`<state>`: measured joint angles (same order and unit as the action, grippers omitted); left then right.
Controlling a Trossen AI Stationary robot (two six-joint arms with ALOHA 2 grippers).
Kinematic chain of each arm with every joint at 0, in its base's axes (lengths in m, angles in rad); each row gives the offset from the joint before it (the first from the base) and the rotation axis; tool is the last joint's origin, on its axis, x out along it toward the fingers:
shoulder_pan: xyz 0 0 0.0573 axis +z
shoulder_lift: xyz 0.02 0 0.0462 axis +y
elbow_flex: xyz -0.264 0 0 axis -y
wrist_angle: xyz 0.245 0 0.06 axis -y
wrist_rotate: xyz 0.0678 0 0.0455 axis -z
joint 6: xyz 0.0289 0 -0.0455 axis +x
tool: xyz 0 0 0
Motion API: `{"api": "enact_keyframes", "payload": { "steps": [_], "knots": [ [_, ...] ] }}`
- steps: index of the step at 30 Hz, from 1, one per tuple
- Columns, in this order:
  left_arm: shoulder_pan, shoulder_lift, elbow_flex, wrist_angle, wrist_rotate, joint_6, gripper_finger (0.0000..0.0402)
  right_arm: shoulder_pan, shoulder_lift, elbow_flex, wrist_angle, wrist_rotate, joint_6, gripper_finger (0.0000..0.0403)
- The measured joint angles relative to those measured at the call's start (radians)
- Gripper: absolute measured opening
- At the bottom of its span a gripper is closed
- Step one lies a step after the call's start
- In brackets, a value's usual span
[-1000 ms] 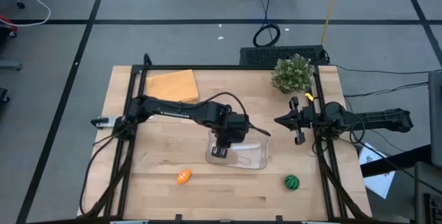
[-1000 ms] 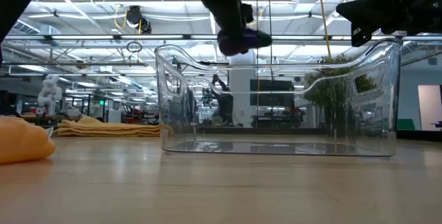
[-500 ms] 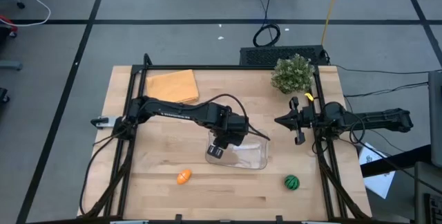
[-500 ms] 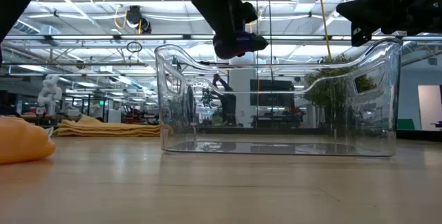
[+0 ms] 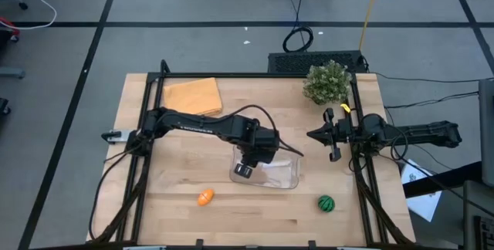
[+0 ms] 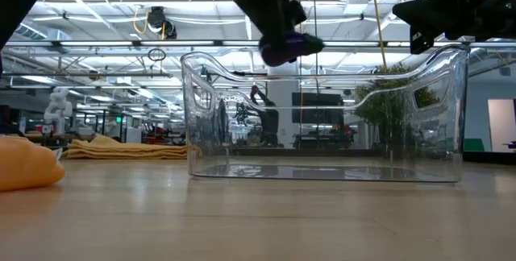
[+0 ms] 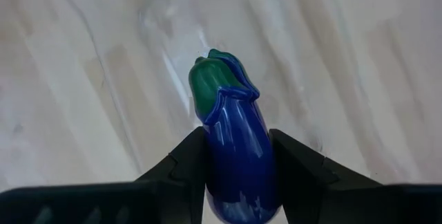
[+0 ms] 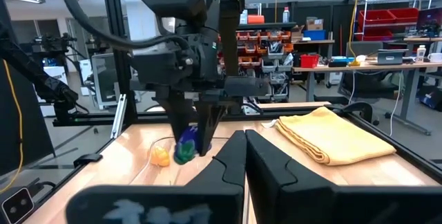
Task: Pick and placing Produce into tupperware
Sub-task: Put the purple eggplant into the transparent bin
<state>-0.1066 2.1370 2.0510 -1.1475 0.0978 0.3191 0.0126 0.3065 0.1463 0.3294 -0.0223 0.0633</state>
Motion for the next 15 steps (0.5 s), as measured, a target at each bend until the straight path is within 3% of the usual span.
{"api": "enact_keyframes", "payload": {
  "steps": [15],
  "knots": [
    [-0.002, 0.078, -0.002, 0.068, 0.027, -0.057, 0.0131, 0.000, 0.014, 0.000, 0.010, 0.000, 0.001, 0.0000]
  ]
}}
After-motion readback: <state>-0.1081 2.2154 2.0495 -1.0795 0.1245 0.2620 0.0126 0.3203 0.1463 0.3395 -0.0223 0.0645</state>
